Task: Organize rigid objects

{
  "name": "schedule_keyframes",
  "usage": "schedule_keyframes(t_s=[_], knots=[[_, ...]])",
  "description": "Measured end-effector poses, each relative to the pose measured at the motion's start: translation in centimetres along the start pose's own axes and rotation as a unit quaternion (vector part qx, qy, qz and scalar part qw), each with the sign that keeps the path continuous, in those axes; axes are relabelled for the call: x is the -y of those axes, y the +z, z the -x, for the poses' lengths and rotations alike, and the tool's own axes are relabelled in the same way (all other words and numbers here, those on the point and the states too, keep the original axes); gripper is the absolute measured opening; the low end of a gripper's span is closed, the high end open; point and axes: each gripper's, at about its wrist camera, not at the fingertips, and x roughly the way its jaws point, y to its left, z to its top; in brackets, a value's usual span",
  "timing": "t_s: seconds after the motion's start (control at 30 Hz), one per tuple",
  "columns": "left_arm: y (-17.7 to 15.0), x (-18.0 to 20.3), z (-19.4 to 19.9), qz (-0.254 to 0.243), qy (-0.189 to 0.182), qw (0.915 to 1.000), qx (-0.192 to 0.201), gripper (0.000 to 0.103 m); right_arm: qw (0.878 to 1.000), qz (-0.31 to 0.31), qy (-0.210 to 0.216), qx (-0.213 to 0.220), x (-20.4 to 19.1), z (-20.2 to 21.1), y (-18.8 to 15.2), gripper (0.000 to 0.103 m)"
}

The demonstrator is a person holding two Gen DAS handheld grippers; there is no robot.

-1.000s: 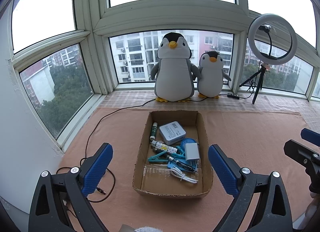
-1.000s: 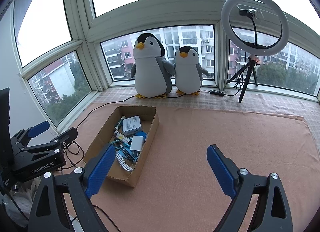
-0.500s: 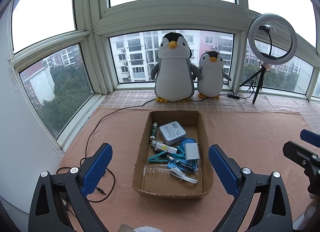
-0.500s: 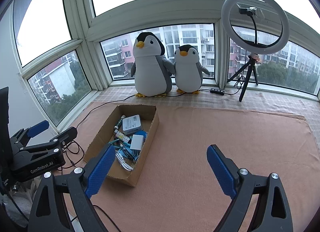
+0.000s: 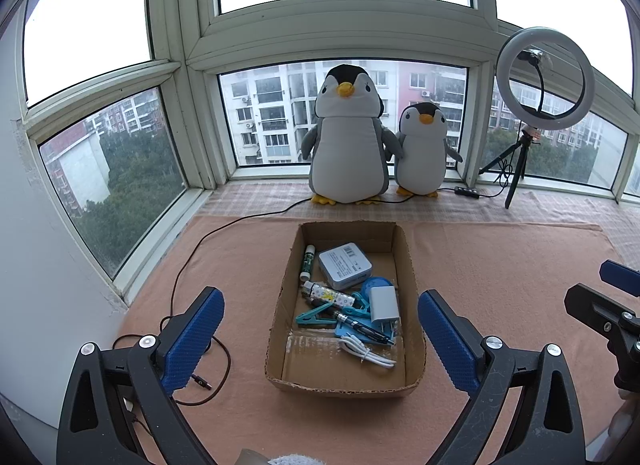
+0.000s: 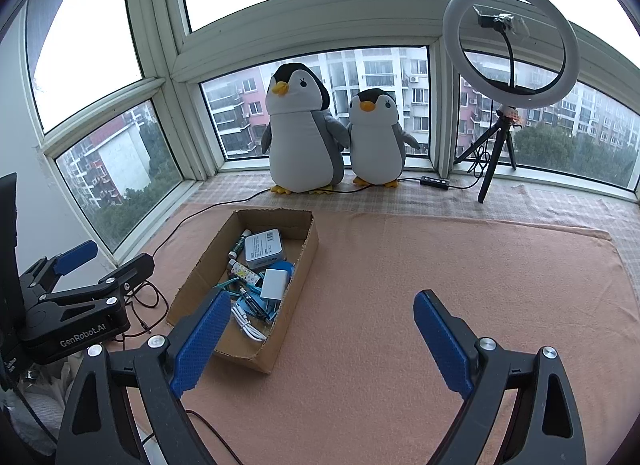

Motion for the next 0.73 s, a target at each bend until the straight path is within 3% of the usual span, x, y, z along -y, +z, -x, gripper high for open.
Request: schedule_keyframes(t_s=[0.73], knots=[[-0.12,0.1,-0.04,-0.004,-0.001,1.0,0.0,0.1,1.0,-0.002,0.0,-0.004,0.24,-0.27,-0.12,0.091]])
